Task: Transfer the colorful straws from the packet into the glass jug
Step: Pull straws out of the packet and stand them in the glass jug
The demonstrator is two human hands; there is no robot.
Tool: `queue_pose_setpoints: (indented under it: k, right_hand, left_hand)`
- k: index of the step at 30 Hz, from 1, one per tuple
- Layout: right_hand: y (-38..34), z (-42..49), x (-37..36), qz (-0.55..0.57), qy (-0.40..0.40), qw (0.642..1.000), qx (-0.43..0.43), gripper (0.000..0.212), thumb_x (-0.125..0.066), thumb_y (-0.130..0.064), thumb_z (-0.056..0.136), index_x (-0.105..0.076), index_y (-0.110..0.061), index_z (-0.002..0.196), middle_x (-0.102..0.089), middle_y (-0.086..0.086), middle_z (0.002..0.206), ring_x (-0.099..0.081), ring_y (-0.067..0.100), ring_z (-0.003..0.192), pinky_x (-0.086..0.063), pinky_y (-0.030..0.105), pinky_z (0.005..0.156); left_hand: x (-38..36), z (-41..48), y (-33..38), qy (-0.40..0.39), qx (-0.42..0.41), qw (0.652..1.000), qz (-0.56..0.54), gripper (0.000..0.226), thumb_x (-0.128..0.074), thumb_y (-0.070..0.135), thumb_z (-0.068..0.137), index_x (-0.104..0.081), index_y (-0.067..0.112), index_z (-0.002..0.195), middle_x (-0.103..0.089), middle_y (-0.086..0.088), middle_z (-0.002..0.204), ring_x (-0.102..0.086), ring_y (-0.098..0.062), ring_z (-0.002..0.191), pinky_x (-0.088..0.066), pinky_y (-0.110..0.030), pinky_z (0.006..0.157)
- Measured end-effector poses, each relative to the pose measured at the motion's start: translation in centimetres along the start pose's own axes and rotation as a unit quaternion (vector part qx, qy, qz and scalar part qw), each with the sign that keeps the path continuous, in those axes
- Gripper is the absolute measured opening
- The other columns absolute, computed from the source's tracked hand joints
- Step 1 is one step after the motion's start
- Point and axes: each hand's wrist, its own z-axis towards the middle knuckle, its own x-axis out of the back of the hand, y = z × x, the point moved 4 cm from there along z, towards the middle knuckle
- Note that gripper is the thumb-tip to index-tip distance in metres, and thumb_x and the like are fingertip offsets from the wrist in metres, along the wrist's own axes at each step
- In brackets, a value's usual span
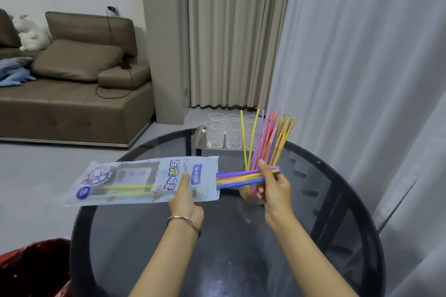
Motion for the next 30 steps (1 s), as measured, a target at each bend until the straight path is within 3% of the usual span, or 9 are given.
queue_pose_setpoints:
  k: [3, 8, 13, 16, 18, 23, 27, 30]
  right_hand:
    - [0.6, -0.4, -0.7, -0.009, -0.011, 0.999, -0.035, 0.02, -0.07, -0.032, 0.081, -0.063, -0.013, 0.08, -0.051, -0.005, 0.046, -0.041, 0.005, 0.032, -0.038, 0.017, 0.036]
    - [0.9, -0.9, -1.3, -0.05, -0.053, 0.995, -0.072, 0.03, -0.062, -0.035, 0.087, -0.074, -0.014, 0.071, -0.063, 0.006, 0.062, -0.047, 0.009, 0.037, -0.044, 0.019, 0.041]
    - [-1.4, 0.3, 0.7, -0.014, 0.012, 0.999, -0.05, 0.038, -0.056, -0.038, 0.091, -0.071, -0.015, 0.065, -0.057, 0.002, 0.055, -0.047, 0.006, 0.035, -0.04, 0.017, 0.037]
    - [-2.0, 0.4, 1.2, 0.012, 0.038, 0.998, -0.04, 0.033, -0.061, -0.042, 0.086, -0.069, -0.012, 0.075, -0.062, -0.005, 0.051, -0.055, 0.004, 0.04, -0.041, 0.015, 0.037]
    - [-1.6, 0.2, 0.9, -0.018, 0.035, 0.999, -0.03, 0.028, -0.067, -0.04, 0.082, -0.069, -0.012, 0.081, -0.064, -0.006, 0.056, -0.057, 0.006, 0.049, -0.043, 0.017, 0.042]
    - [-0.7, -0.3, -0.5, -0.057, -0.018, 0.998, -0.021, 0.021, -0.07, -0.032, 0.081, -0.07, -0.012, 0.074, -0.063, -0.001, 0.057, -0.056, 0.013, 0.051, -0.046, 0.02, 0.044]
    - [-2.0, 0.8, 0.9, -0.038, 0.02, 0.999, -0.021, 0.028, -0.063, -0.032, 0.087, -0.069, -0.005, 0.087, -0.063, 0.005, 0.067, -0.059, 0.013, 0.057, -0.047, 0.017, 0.042]
    - [-1.8, 1.0, 1.0, -0.032, 0.016, 0.999, -0.029, 0.026, -0.063, -0.033, 0.087, -0.069, -0.007, 0.085, -0.064, 0.001, 0.065, -0.06, 0.012, 0.06, -0.047, 0.017, 0.043]
  left_hand:
    - [-0.2, -0.4, -1.1, 0.004, 0.018, 1.0, -0.008, 0.039, -0.055, 0.016, 0.093, -0.052, 0.011, 0.131, -0.057, -0.01, 0.136, -0.058, -0.02, 0.102, -0.041, -0.042, 0.107]
    - [-0.2, -0.5, -1.7, 0.006, 0.028, 0.999, -0.024, 0.038, -0.058, 0.017, 0.092, -0.054, 0.014, 0.129, -0.059, -0.008, 0.132, -0.061, -0.012, 0.081, -0.048, -0.04, 0.095]
    - [-0.2, -0.2, -0.9, 0.011, 0.028, 0.999, -0.028, 0.026, -0.06, 0.018, 0.09, -0.056, 0.019, 0.116, -0.061, -0.007, 0.129, -0.062, -0.013, 0.082, -0.045, -0.044, 0.103]
    - [-0.6, -0.6, -1.2, 0.005, 0.03, 0.999, -0.025, 0.03, -0.058, 0.015, 0.091, -0.057, 0.013, 0.121, -0.062, -0.009, 0.124, -0.061, -0.013, 0.08, -0.045, -0.045, 0.103]
    - [-1.0, -1.2, -1.8, -0.003, 0.037, 0.999, -0.02, 0.032, -0.057, 0.014, 0.092, -0.057, 0.011, 0.124, -0.062, -0.008, 0.118, -0.06, -0.014, 0.079, -0.048, -0.044, 0.098]
    - [-1.1, -1.6, -2.3, 0.011, 0.038, 0.999, -0.012, 0.033, -0.059, 0.015, 0.09, -0.056, 0.012, 0.123, -0.063, -0.008, 0.118, -0.06, -0.011, 0.075, -0.054, -0.026, 0.073]
    - [-1.3, -1.1, -1.3, 0.015, 0.026, 0.999, -0.02, 0.032, -0.059, 0.015, 0.091, -0.056, 0.014, 0.122, -0.063, -0.007, 0.122, -0.061, -0.011, 0.076, -0.051, -0.029, 0.078]
    - [-1.6, -0.9, -1.6, 0.011, 0.028, 1.0, -0.011, 0.028, -0.059, 0.016, 0.091, -0.057, 0.014, 0.118, -0.063, -0.006, 0.114, -0.063, -0.008, 0.069, -0.055, -0.021, 0.059]
